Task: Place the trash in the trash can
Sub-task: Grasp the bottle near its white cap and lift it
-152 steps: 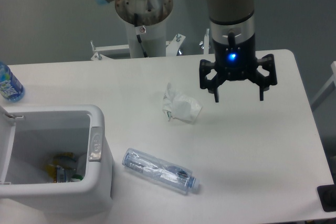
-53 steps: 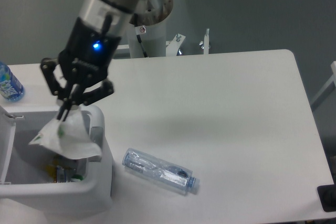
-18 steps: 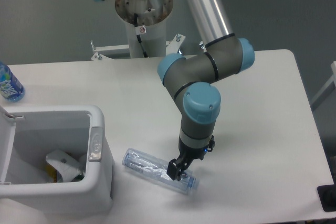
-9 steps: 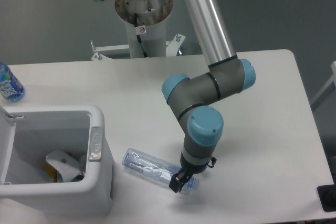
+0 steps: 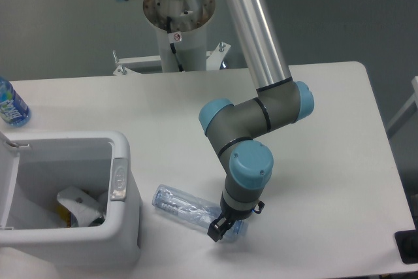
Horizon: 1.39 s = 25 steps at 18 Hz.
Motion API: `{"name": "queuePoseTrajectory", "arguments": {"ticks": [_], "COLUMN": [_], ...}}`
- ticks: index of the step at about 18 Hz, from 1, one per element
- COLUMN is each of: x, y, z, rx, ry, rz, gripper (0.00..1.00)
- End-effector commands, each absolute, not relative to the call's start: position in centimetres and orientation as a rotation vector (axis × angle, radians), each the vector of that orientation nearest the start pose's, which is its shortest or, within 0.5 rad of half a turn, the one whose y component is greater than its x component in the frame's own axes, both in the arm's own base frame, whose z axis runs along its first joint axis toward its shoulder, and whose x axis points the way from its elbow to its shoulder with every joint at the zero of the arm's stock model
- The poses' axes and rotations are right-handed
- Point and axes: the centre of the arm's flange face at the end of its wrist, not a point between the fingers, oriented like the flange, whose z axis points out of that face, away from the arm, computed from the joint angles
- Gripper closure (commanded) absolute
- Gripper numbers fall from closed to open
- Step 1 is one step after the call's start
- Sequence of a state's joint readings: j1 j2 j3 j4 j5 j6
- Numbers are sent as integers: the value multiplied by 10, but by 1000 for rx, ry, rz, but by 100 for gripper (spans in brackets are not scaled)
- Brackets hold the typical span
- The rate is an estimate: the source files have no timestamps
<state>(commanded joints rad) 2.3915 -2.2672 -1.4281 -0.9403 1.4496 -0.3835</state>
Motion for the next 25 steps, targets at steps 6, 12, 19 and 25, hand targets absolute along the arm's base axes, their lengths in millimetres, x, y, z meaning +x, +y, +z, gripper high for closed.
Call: {"name": "queuePoseTrajectory", "arguments": {"ticks": [6, 12, 19, 25], "x": [-417, -412, -412, -421], "y": [594, 596, 596, 602], "z": [190, 195, 225, 347], "rx": [-2517, -2527, -2499, -2390], "ry": [-1708, -1683, -1649, -1449], "rz": [-155, -145, -126, -37], "gripper": [40, 41, 45, 45]}}
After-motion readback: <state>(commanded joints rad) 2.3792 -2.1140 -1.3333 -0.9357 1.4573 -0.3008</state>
